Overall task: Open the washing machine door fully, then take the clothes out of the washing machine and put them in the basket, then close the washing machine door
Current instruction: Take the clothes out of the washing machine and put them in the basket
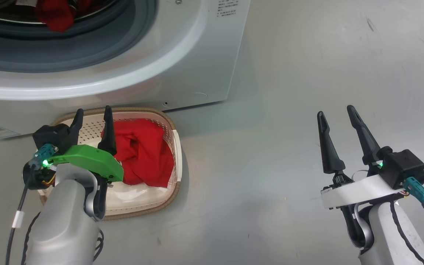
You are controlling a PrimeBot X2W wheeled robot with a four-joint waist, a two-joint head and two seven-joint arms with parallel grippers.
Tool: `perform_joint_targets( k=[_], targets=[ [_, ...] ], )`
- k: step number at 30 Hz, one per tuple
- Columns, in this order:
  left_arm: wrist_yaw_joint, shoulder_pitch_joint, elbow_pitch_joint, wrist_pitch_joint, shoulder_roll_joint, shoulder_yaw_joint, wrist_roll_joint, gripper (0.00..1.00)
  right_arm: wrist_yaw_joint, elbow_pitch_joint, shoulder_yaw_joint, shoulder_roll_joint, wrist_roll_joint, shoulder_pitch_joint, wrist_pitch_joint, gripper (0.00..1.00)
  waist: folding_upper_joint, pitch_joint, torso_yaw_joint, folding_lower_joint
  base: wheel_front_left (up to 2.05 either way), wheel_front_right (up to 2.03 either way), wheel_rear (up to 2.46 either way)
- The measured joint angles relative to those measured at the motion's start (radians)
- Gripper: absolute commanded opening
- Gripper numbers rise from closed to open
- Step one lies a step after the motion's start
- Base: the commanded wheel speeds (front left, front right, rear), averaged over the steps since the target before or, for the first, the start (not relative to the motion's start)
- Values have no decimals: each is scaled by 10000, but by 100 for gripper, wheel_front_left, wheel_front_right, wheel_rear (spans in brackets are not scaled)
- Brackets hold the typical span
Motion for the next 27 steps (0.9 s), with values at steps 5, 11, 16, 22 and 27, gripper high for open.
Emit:
perform_joint_targets(
  k=[5, 11, 16, 22, 27],
  targets=[
    [-73, 520, -779, 0, -2, -121, 48, 100, 0, 90, 4, -2, -128, 305, 0, 100, 0, -533, 269, 0, 0, 0, 0],
    [-73, 1018, -1781, 0, 0, -259, 180, 100, 0, 151, -6, 2, -163, 709, 0, 100, 0, -1184, 527, 0, 0, 0, 0],
    [-50, 1483, -2642, 0, 2, -307, 328, 100, 0, 261, -13, 6, -173, 1076, 0, 100, 0, -1711, 709, 0, 0, 0, 0],
    [71, 2196, -3405, -2, 6, -587, 658, 100, 0, 357, -19, 21, -188, 1449, 0, 100, 0, -2321, 874, 0, 0, 0, 0],
    [125, 2859, -3898, 0, 15, -949, 819, 100, -10, 380, -84, 35, -194, 1801, 0, 100, 0, -2791, 1000, 0, 0, 0, 0]
  ],
)
